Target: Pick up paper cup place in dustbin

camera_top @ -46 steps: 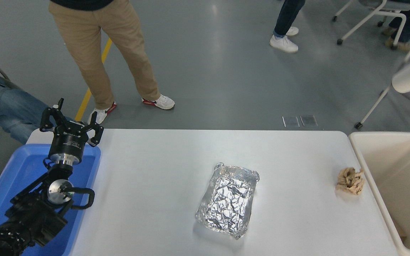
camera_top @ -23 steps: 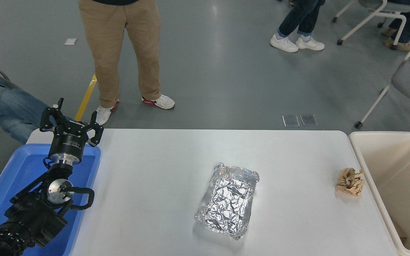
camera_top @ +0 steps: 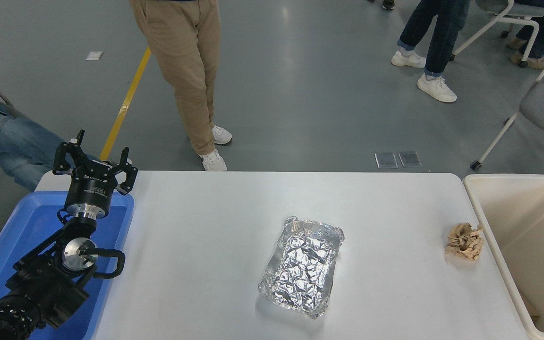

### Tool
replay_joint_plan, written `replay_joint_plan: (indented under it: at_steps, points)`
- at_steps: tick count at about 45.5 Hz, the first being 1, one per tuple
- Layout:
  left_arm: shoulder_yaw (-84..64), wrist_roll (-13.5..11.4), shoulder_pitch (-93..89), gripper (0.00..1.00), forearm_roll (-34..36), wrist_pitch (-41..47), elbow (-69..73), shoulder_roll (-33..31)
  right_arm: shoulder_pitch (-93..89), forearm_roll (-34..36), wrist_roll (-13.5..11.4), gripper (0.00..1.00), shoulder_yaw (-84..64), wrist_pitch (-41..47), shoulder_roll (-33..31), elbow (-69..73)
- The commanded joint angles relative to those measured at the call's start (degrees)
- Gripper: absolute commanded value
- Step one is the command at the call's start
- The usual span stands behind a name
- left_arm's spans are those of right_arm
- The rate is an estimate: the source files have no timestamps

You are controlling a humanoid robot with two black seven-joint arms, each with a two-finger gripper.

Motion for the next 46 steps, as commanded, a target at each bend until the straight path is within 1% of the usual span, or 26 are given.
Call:
replay_joint_plan:
  at_steps: [1,8,12,18,27,32,34,40,46]
  points:
    - [0.0,-0.01,0.01,0.99,0.0,0.0,0.0,0.0,-2.46,-1.65,0.1,1.0,3.59,-0.22,0.68,-0.9]
    - [0.0,-0.01,-0.08,0.99,0.0,0.0,0.0,0.0,-2.46,-1.82,0.1,1.0,2.97,0.31,1.12,-0.55]
    - [0.0,-0.01,-0.08,0.99,0.0,0.0,0.0,0.0,-0.8,-3.4,0.1,1.0,2.97,0.4,1.47,-0.46]
    - [0.0,-0.01,-0.08,0.99,0.0,0.0,0.0,0.0,7.02,-9.72,0.1,1.0,2.88,0.66,1.55,0.15]
    - [0.0,-0.01,-0.08,0.99,0.0,0.0,0.0,0.0,18.27,-19.31,0.1,1.0,2.62,1.71,3.84,6.03]
    - [0.0,0.08,-0.08,0.99,0.0,0.0,0.0,0.0,25.12,-24.14,-0.08,1.0,2.18,5.84,4.45,10.69]
    - [0.0,0.08,-0.08,0.99,0.0,0.0,0.0,0.0,28.9,-26.17,-0.08,1.0,-0.71,8.74,5.68,12.36]
    - [0.0,0.08,-0.08,0.99,0.0,0.0,0.0,0.0,38.13,-26.61,-0.08,1.0,-10.99,14.54,7.35,17.89]
    - [0.0,0.08,-0.08,0.99,0.0,0.0,0.0,0.0,47.36,-26.61,-0.17,1.0,-15.92,20.69,7.53,25.72]
